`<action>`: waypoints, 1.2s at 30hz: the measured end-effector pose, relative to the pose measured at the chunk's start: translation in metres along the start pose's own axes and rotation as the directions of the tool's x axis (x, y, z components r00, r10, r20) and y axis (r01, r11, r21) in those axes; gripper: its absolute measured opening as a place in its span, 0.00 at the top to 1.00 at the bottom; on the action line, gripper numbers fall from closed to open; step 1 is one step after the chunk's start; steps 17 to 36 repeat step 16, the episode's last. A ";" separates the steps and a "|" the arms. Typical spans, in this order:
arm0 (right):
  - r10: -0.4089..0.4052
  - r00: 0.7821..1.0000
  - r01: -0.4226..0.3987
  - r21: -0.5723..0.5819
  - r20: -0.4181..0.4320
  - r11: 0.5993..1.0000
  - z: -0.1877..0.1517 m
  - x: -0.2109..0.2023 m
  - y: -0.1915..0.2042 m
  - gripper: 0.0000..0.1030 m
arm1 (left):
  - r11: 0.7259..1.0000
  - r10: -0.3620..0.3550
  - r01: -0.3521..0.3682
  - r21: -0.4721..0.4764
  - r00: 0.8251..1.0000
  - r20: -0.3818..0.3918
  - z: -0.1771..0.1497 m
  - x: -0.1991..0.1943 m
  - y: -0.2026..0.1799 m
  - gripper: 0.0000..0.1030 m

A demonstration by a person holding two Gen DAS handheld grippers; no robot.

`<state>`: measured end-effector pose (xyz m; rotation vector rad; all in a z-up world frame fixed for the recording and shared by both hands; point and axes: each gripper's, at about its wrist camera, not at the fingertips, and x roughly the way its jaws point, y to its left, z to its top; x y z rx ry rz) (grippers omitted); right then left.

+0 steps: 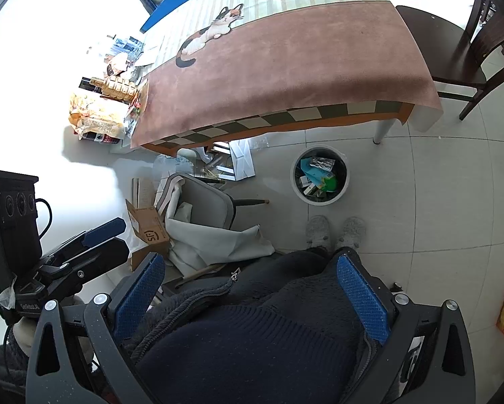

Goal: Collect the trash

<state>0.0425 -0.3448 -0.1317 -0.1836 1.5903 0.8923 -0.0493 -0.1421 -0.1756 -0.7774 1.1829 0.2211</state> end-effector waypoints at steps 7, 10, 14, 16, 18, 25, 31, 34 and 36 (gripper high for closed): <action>0.002 1.000 -0.002 0.001 0.000 1.000 0.000 0.000 0.000 0.00 | 1.000 0.000 0.000 0.002 1.000 -0.001 -0.001 0.000 0.000 0.00; 0.002 1.000 -0.002 0.002 0.000 1.000 0.000 0.000 0.000 0.00 | 1.000 0.002 -0.002 0.003 1.000 -0.002 -0.002 0.000 -0.001 0.00; 0.001 1.000 -0.001 0.002 0.001 1.000 -0.001 0.001 0.000 0.00 | 1.000 0.004 -0.004 0.002 1.000 -0.001 -0.003 0.001 -0.003 0.00; 0.000 1.000 0.000 0.003 0.001 1.000 -0.002 0.001 0.002 0.00 | 1.000 0.002 -0.002 0.000 1.000 -0.001 -0.003 0.001 -0.005 0.00; 0.000 1.000 0.000 0.003 0.001 1.000 -0.002 0.001 0.002 0.00 | 1.000 0.002 -0.002 0.000 1.000 -0.001 -0.003 0.001 -0.005 0.00; 0.000 1.000 0.000 0.003 0.001 1.000 -0.002 0.001 0.002 0.00 | 1.000 0.002 -0.002 0.000 1.000 -0.001 -0.003 0.001 -0.005 0.00; 0.000 1.000 0.000 0.003 0.001 1.000 -0.002 0.001 0.002 0.00 | 1.000 0.002 -0.002 0.000 1.000 -0.001 -0.003 0.001 -0.005 0.00; 0.000 1.000 0.000 0.003 0.001 1.000 -0.002 0.001 0.002 0.00 | 1.000 0.002 -0.002 0.000 1.000 -0.001 -0.003 0.001 -0.005 0.00; 0.000 1.000 0.000 0.003 0.001 1.000 -0.002 0.001 0.002 0.00 | 1.000 0.002 -0.002 0.000 1.000 -0.001 -0.003 0.001 -0.005 0.00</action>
